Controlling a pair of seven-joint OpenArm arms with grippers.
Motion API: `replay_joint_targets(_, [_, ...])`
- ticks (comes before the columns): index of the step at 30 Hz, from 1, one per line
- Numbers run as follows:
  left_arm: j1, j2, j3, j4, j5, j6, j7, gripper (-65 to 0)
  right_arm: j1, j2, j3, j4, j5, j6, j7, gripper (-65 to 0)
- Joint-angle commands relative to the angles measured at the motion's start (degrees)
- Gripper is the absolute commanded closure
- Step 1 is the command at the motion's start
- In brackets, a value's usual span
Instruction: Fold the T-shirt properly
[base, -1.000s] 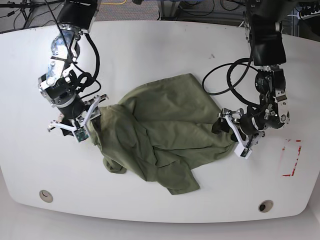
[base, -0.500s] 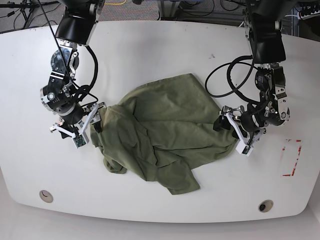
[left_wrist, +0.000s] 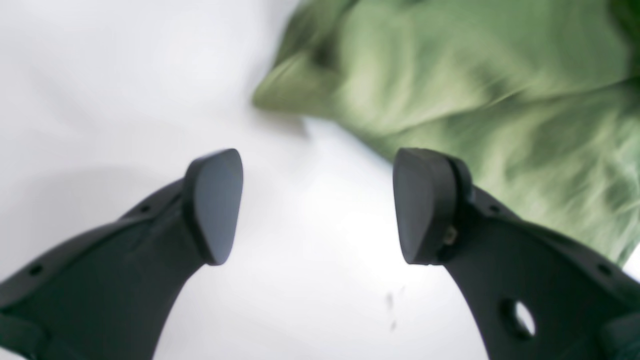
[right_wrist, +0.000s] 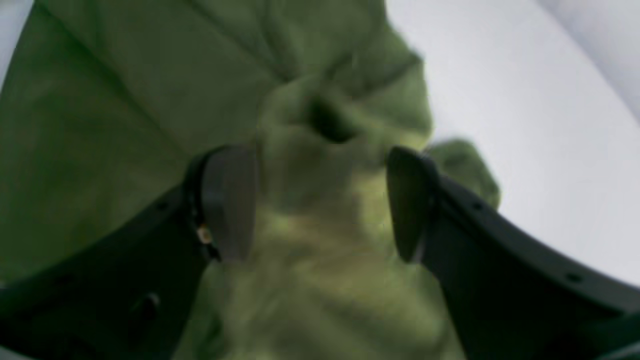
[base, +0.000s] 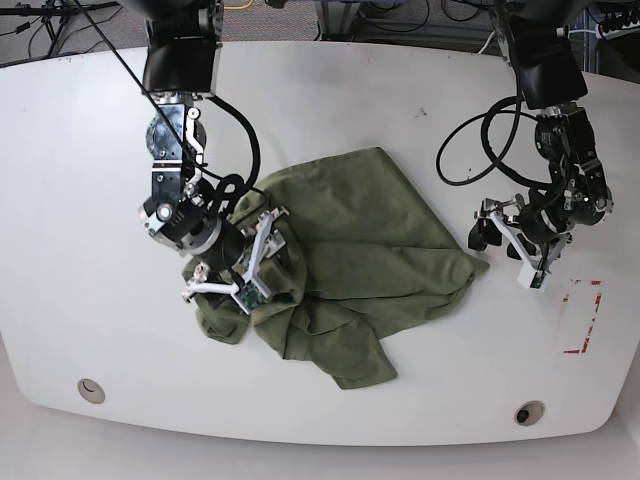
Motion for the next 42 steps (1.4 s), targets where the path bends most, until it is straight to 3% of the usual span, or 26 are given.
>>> replay_joint_targets(1, [-0.18, -1.8, 0.21, 0.59, -1.29, -0.26, -1.66, -43.2, 6.3, 1.12, -1.34, -6.68, -0.18, -0.6, 4.71, -37.5])
replay_joint_targets(10, [1.85, -2.46, -0.68, 0.92, -1.29, -0.24, -1.51, -43.5, 13.23, 1.11, 0.08, -21.92, -0.44, -0.6, 10.34, -37.5])
replay_joint_targets(12, [3.3, -2.3, -1.38, 1.23, -0.8, 0.04, -1.42, -43.3, 16.79, 2.5, 5.16, -31.74, -0.71, -0.6, 13.01, -37.8])
replay_joint_targets(16, [4.21, -2.29, -1.79, 1.47, -0.82, 0.06, -1.51, -43.3, 18.14, 3.45, 8.07, -35.67, -0.76, -0.6, 14.37, -37.6])
replay_joint_targets(24, [6.2, -2.26, -2.3, 2.67, -1.33, -0.43, -2.13, -42.8, 19.29, 4.71, 12.64, -40.6, -1.31, -0.6, 15.04, -38.2])
replay_joint_targets(42, [7.19, -2.05, -1.36, 2.95, -0.91, -1.19, -1.41, -43.5, 19.24, 2.85, 11.71, -40.52, -1.65, -0.6, 14.0, -38.4])
